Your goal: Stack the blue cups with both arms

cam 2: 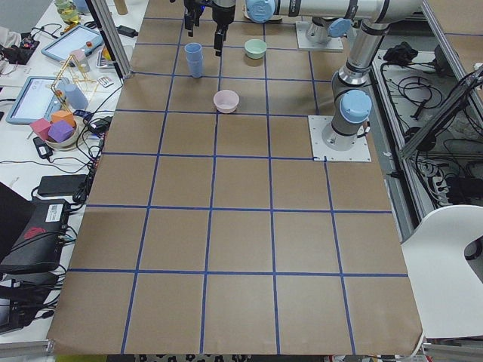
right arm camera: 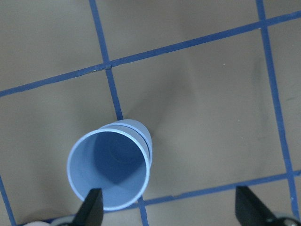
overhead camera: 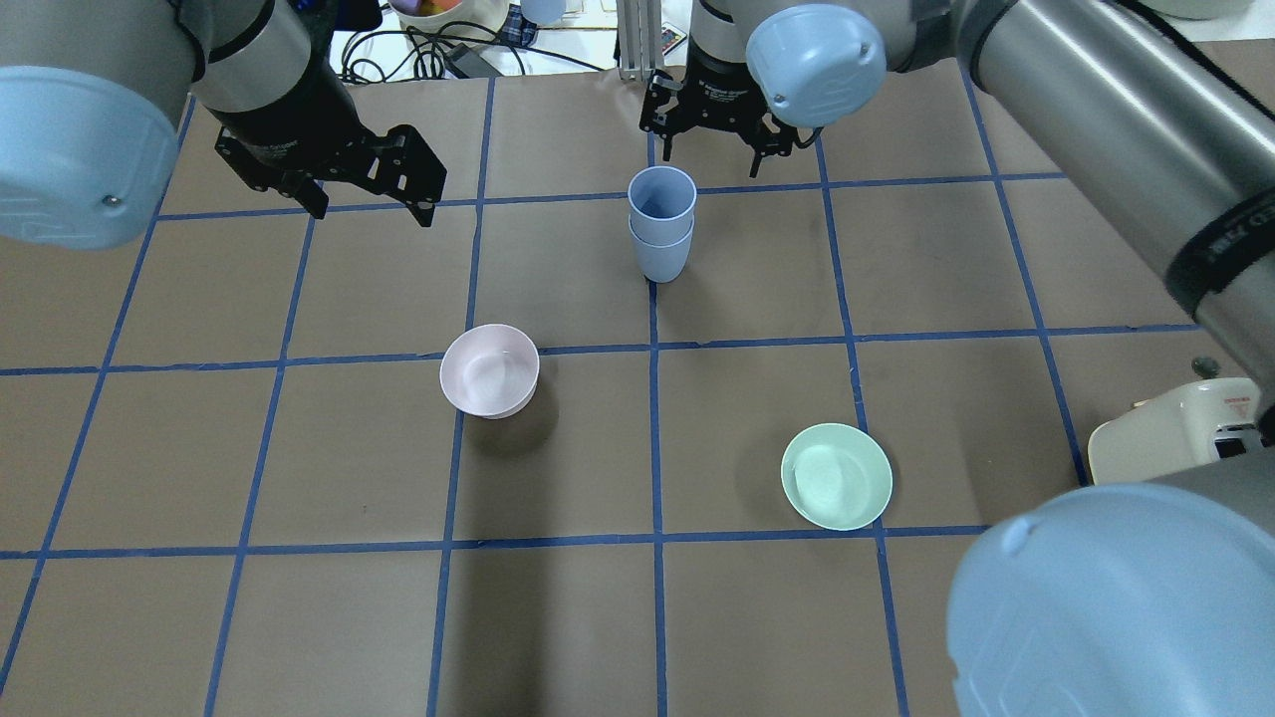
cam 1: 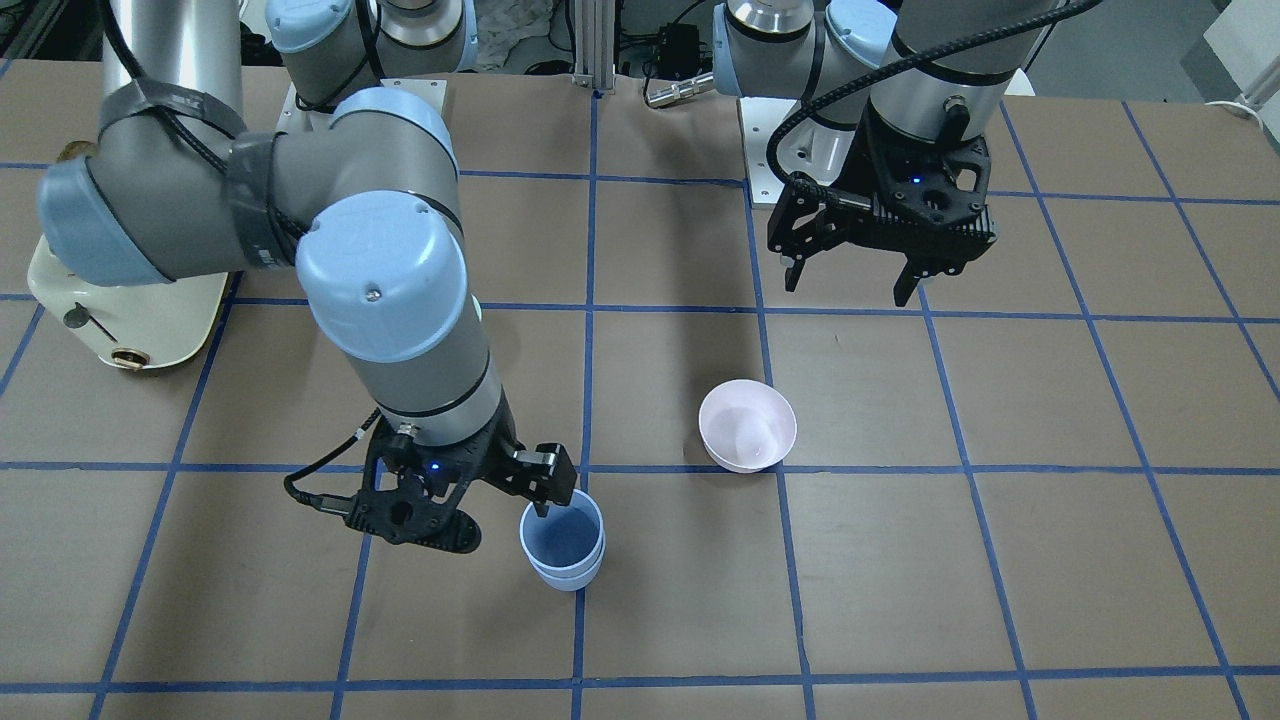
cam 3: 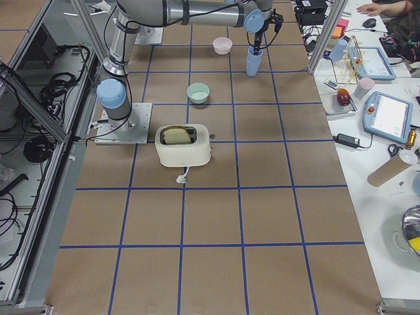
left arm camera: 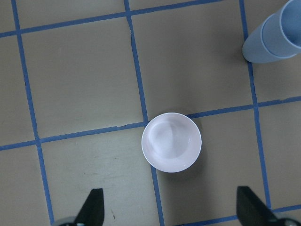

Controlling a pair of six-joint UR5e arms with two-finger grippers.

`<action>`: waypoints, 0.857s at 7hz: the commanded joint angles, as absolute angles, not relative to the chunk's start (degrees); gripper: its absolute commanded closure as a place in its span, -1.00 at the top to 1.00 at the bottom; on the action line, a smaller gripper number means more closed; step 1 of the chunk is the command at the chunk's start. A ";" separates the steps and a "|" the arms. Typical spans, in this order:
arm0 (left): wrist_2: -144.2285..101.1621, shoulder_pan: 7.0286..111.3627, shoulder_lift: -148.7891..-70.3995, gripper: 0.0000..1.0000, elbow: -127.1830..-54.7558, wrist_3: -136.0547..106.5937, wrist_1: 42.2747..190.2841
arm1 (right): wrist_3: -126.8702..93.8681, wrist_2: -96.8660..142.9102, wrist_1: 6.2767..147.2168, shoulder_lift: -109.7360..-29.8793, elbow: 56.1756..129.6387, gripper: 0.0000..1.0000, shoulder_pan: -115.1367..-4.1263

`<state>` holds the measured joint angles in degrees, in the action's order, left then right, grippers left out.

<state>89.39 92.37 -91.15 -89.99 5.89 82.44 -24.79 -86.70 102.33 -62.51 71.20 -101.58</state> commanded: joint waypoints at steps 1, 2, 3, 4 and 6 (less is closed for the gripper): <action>89.38 92.37 -91.14 1.00 -90.00 5.89 82.44 | -13.17 -86.66 92.07 -67.91 71.80 1.00 -95.92; 89.38 92.37 -91.14 1.00 -90.00 5.89 82.44 | -7.09 -86.75 87.93 -71.33 72.07 1.00 -93.10; 89.38 92.29 -91.14 1.00 -90.00 5.89 82.44 | 1.93 -88.49 82.50 -74.24 72.85 1.00 -90.03; 89.38 92.37 -91.14 1.00 -89.91 5.89 82.53 | 5.94 -89.98 81.22 -76.79 74.08 1.00 -86.61; 89.38 92.37 -91.14 1.00 -90.00 5.89 82.62 | 5.28 -91.40 81.56 -83.11 80.64 1.00 -84.73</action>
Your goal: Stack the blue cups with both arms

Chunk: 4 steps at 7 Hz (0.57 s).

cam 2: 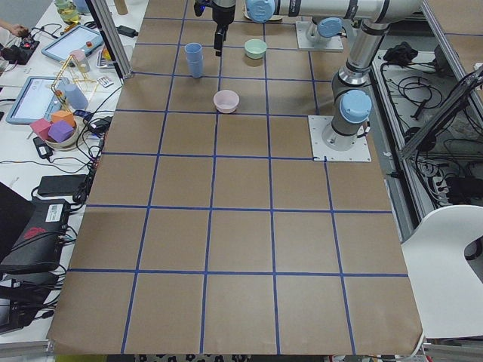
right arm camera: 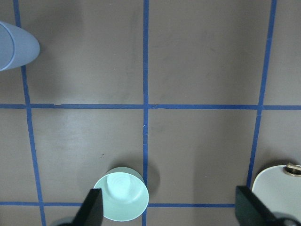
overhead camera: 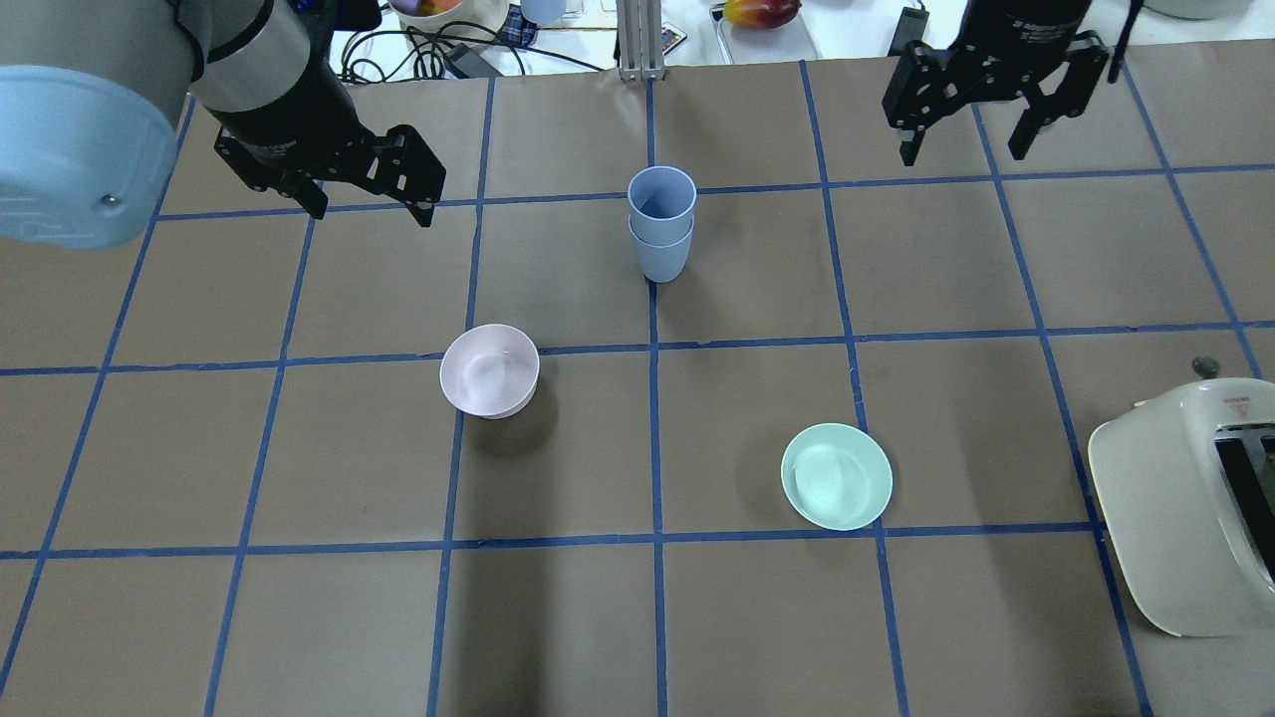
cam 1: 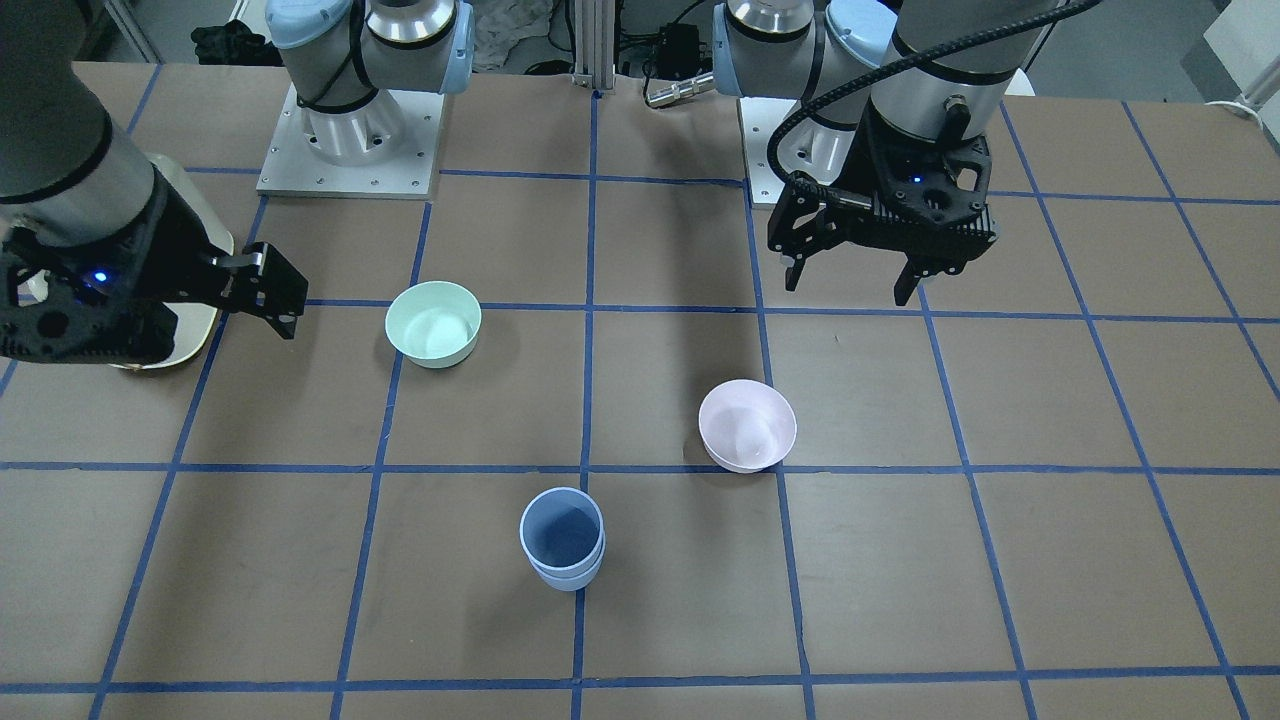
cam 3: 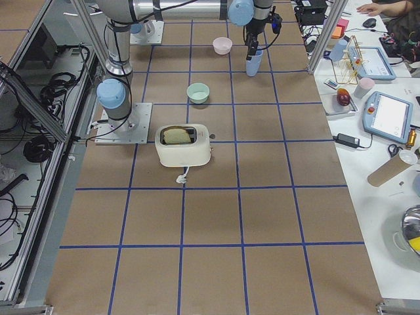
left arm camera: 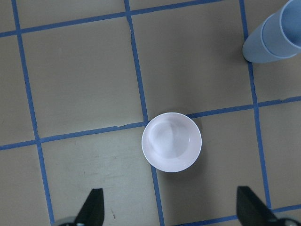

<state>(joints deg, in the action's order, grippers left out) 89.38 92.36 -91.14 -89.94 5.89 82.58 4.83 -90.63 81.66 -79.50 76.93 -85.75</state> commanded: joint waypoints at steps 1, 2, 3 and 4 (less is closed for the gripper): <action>89.38 92.37 -91.14 1.00 -90.00 5.89 82.62 | 5.10 -91.41 82.17 -86.19 83.29 1.00 -84.81; 89.38 92.37 -91.14 1.00 -90.00 5.89 82.62 | 4.84 -91.41 82.18 -87.18 83.67 1.00 -84.81; 89.38 92.29 -91.14 1.00 -90.00 5.89 82.62 | 3.27 -91.49 81.83 -87.27 83.67 1.00 -84.90; 89.38 92.37 -91.14 1.00 -90.00 5.89 82.70 | -2.23 -91.23 81.65 -87.10 83.50 1.00 -84.99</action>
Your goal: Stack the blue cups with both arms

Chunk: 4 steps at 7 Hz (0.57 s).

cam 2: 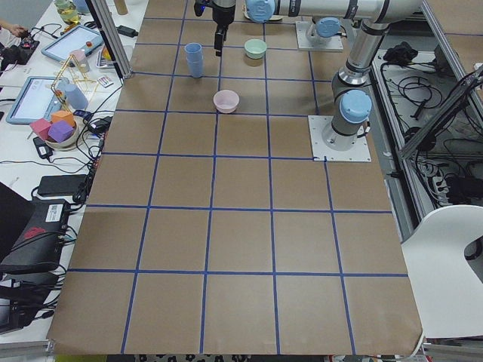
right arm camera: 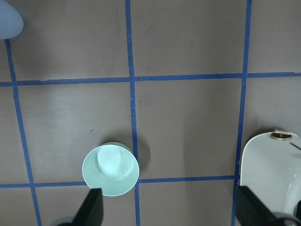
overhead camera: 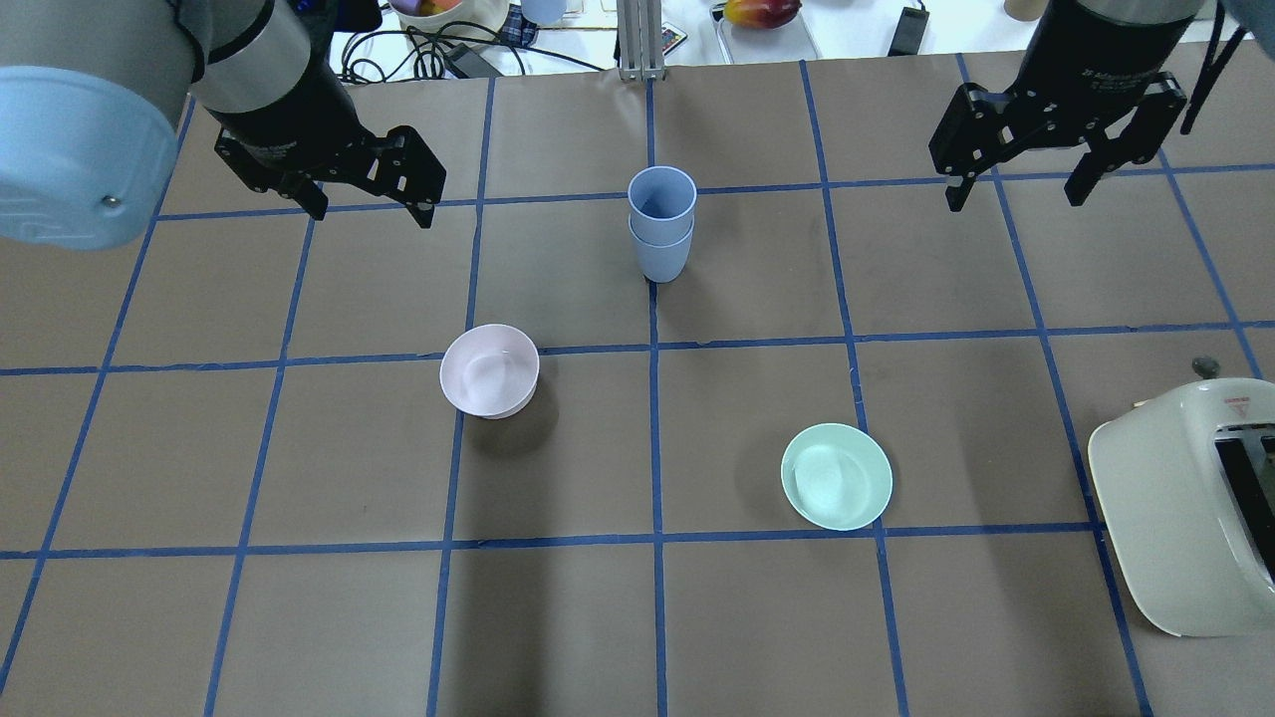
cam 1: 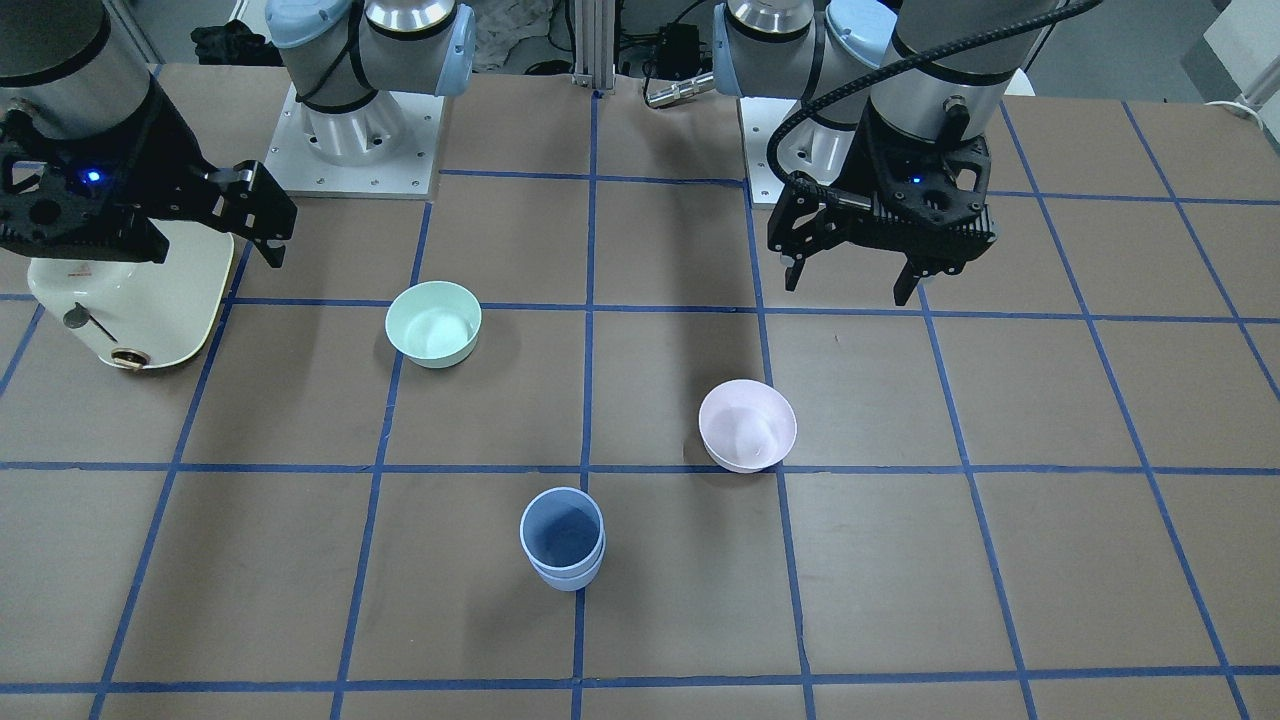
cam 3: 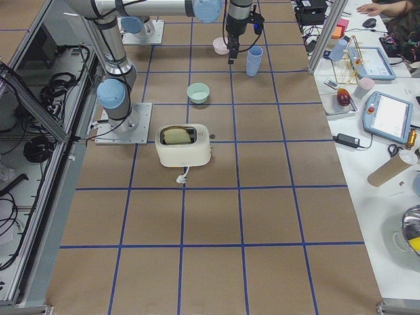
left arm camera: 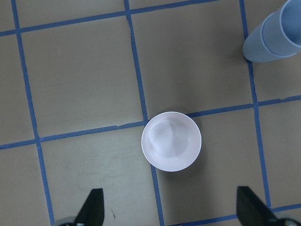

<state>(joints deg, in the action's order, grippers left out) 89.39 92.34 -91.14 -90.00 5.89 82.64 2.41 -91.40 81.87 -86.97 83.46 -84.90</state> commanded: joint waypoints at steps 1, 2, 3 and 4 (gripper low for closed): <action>89.38 92.37 -91.14 1.00 -90.00 5.89 82.71 | -2.20 -91.23 81.65 -87.10 83.58 1.00 -84.99; 89.38 92.37 -91.14 1.00 -90.00 5.89 82.71 | -2.28 -91.23 81.74 -87.19 83.76 1.00 -85.08; 89.38 92.29 -91.58 1.00 -89.91 5.89 82.62 | -2.29 -91.14 81.91 -87.19 84.19 1.00 -85.43; 89.38 92.37 -92.02 1.00 -89.74 5.89 82.44 | -2.37 -91.23 82.00 -87.19 84.46 1.00 -86.65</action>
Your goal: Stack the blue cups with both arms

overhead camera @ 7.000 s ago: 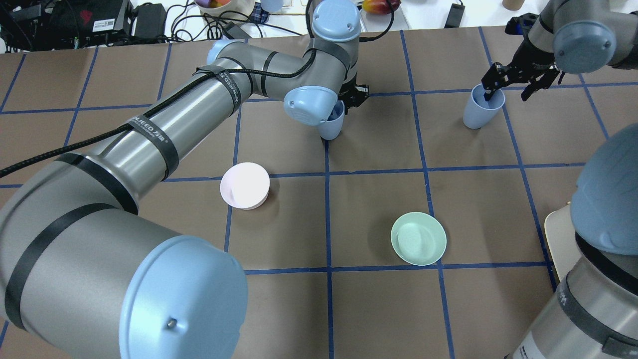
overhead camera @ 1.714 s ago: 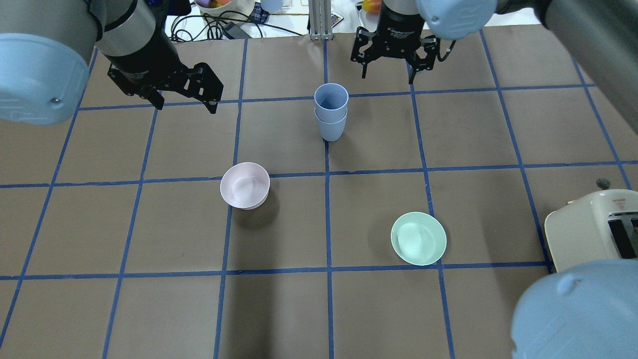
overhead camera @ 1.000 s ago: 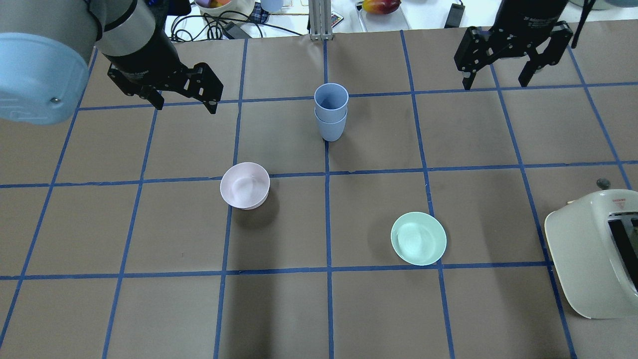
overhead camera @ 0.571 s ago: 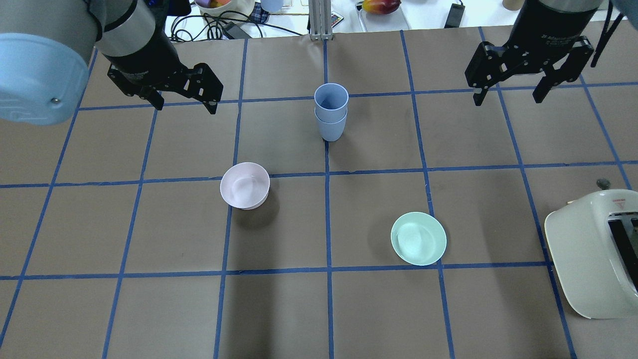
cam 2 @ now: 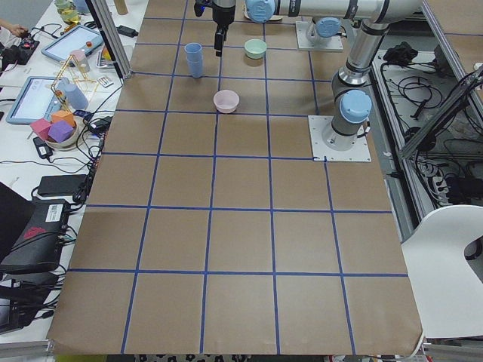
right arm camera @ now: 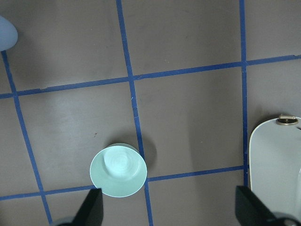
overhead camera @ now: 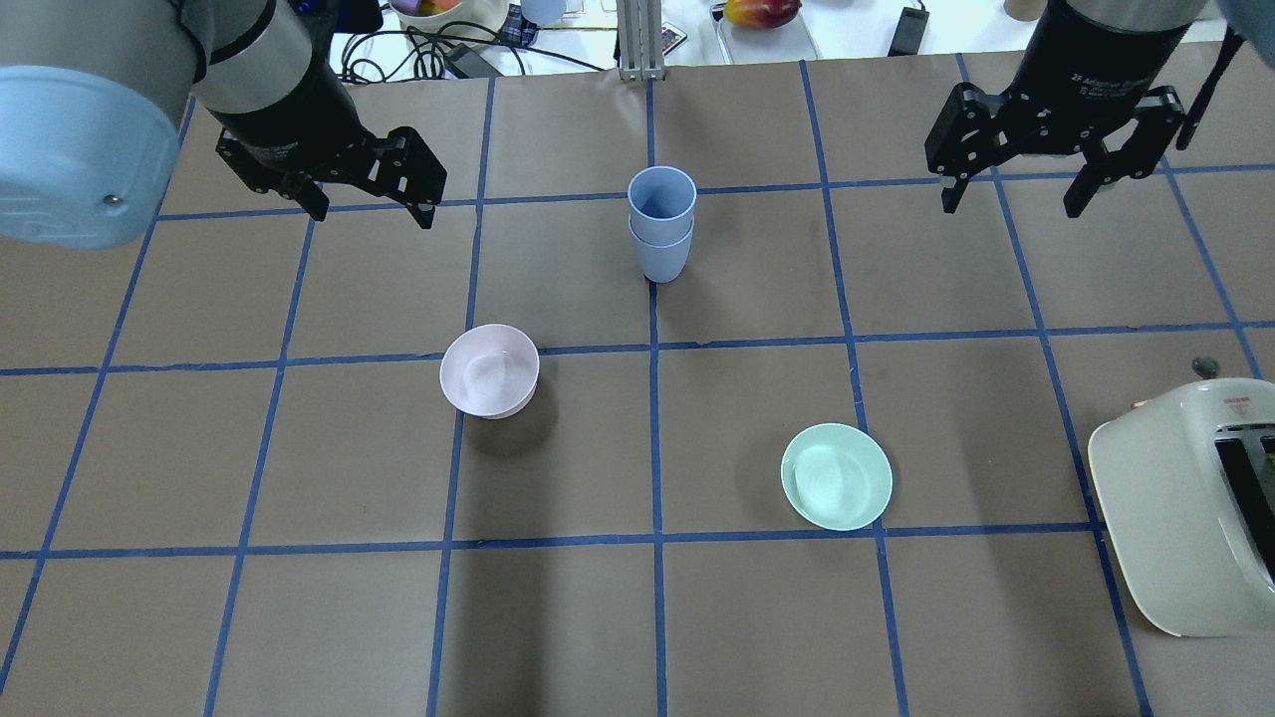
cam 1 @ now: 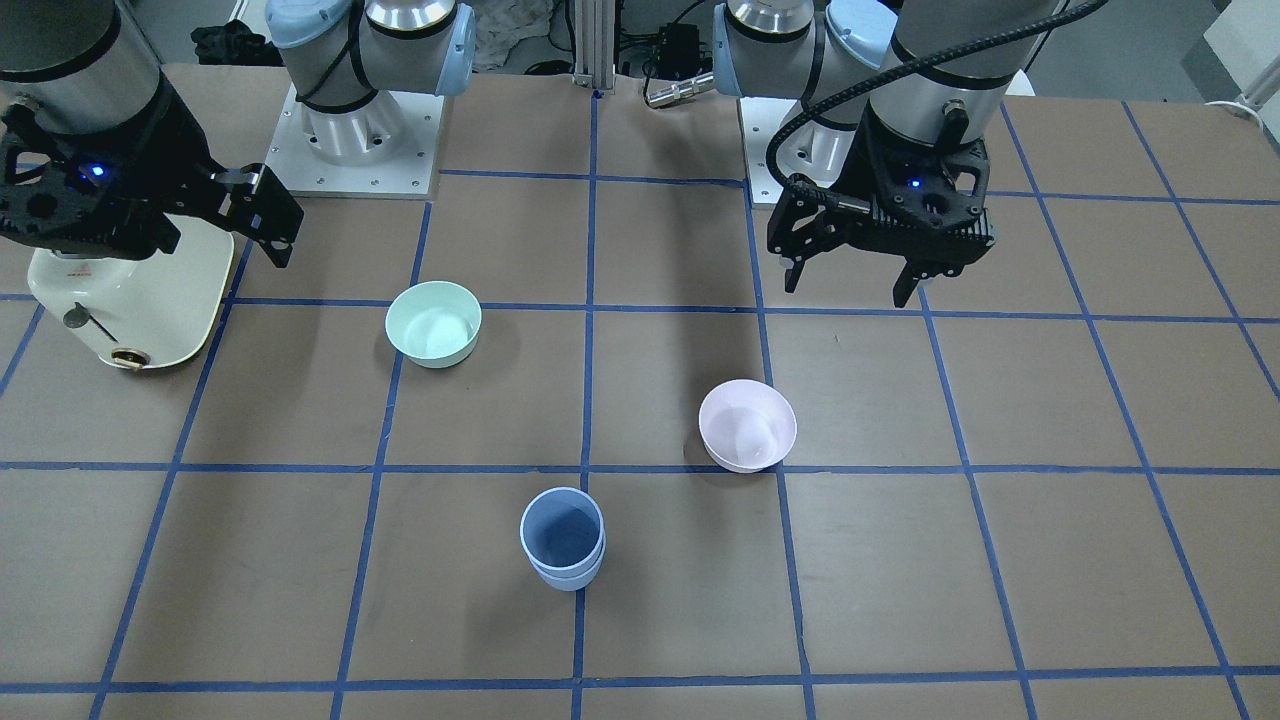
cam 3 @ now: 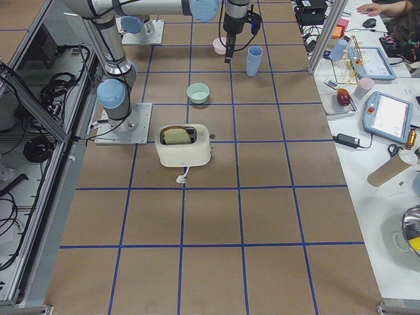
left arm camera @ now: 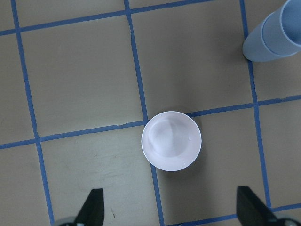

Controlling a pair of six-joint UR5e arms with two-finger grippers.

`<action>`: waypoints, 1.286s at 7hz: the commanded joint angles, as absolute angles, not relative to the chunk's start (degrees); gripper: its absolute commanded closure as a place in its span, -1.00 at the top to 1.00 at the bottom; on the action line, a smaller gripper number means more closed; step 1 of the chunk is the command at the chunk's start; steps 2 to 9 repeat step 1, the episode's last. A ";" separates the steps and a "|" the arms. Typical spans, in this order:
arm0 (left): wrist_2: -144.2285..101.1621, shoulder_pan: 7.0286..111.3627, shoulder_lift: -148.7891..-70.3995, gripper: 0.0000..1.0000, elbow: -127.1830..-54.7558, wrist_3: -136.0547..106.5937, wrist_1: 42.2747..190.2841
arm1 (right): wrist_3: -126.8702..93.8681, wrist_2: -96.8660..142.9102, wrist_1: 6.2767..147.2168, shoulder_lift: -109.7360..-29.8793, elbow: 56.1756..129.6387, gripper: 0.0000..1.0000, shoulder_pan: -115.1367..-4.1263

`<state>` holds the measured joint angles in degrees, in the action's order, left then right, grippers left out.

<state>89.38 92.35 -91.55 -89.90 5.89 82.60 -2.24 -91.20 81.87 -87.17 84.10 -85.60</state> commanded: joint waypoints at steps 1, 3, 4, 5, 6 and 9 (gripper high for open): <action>89.73 92.37 -92.63 1.00 -89.04 5.89 82.88 | -2.46 -91.14 82.18 -86.84 84.55 1.00 -87.88; 89.73 92.37 -92.63 1.00 -89.04 5.89 82.88 | -2.46 -91.14 82.18 -86.84 84.55 1.00 -87.88; 89.73 92.37 -92.63 1.00 -89.04 5.89 82.88 | -2.46 -91.14 82.18 -86.84 84.55 1.00 -87.88; 89.73 92.37 -92.63 1.00 -89.04 5.89 82.88 | -2.46 -91.14 82.18 -86.84 84.55 1.00 -87.88; 89.73 92.37 -92.63 1.00 -89.04 5.89 82.88 | -2.46 -91.14 82.18 -86.84 84.55 1.00 -87.88; 89.73 92.37 -92.63 1.00 -89.04 5.89 82.88 | -2.46 -91.14 82.18 -86.84 84.55 1.00 -87.88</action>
